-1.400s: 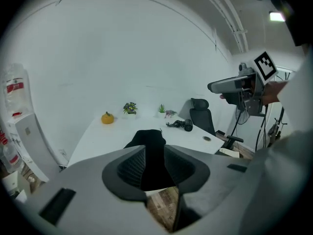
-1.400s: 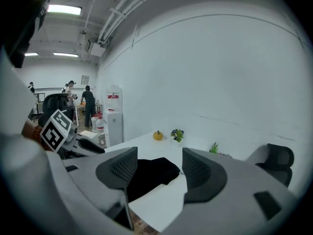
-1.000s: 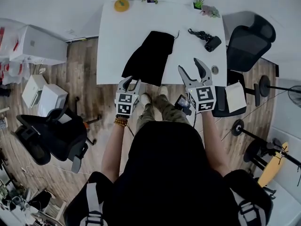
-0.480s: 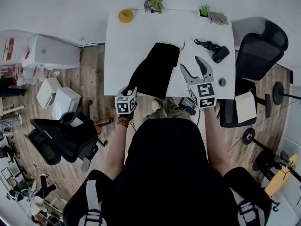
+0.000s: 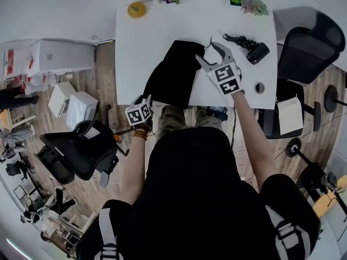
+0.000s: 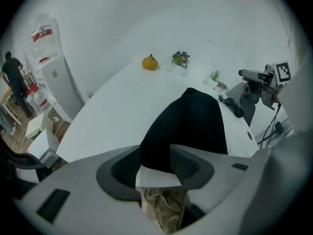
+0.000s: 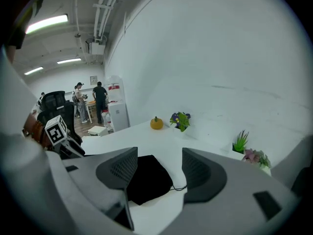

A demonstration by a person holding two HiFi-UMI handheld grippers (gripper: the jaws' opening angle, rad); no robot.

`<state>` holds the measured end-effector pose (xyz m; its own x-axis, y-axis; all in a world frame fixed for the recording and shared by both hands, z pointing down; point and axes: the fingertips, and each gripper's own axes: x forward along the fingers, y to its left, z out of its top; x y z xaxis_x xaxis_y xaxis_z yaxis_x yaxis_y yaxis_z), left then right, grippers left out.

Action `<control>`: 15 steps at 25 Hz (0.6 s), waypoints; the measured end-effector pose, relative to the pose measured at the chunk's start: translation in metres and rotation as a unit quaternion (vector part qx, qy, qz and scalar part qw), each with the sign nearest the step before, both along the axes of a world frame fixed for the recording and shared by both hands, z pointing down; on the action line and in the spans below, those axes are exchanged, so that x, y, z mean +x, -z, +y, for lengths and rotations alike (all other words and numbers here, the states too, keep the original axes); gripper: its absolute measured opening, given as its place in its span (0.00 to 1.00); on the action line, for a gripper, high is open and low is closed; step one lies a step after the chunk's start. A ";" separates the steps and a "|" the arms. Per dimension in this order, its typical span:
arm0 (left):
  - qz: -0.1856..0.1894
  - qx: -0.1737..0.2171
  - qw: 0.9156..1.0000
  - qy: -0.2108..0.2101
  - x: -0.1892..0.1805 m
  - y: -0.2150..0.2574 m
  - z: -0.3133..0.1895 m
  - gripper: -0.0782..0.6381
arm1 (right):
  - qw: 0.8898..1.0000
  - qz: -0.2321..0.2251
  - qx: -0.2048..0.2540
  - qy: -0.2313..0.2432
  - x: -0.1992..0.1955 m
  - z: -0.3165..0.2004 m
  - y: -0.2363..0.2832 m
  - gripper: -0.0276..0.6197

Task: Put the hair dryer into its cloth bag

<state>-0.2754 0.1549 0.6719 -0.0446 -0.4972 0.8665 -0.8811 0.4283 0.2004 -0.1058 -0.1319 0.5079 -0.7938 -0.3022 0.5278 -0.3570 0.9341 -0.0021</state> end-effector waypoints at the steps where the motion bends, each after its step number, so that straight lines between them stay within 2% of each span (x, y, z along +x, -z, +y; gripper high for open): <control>1: 0.005 -0.003 1.000 0.002 0.003 -0.004 0.000 0.36 | 1.000 0.007 -0.005 0.009 -0.005 -0.004 -0.008 0.47; 7: 0.029 -0.003 0.999 0.025 0.004 -0.018 -0.002 0.36 | 0.995 0.051 -0.038 0.076 -0.052 -0.016 -0.057 0.47; 9: 0.038 -0.007 0.999 0.028 0.006 -0.022 0.000 0.36 | 0.993 0.067 -0.052 0.084 -0.061 -0.018 -0.074 0.47; 13: 0.054 0.015 0.994 0.094 -0.003 -0.026 -0.009 0.34 | 0.988 0.100 -0.079 0.092 -0.069 -0.032 -0.110 0.47; 15: 0.051 0.019 0.993 0.108 -0.005 -0.026 -0.012 0.30 | 0.983 0.126 -0.088 0.097 -0.070 -0.036 -0.130 0.47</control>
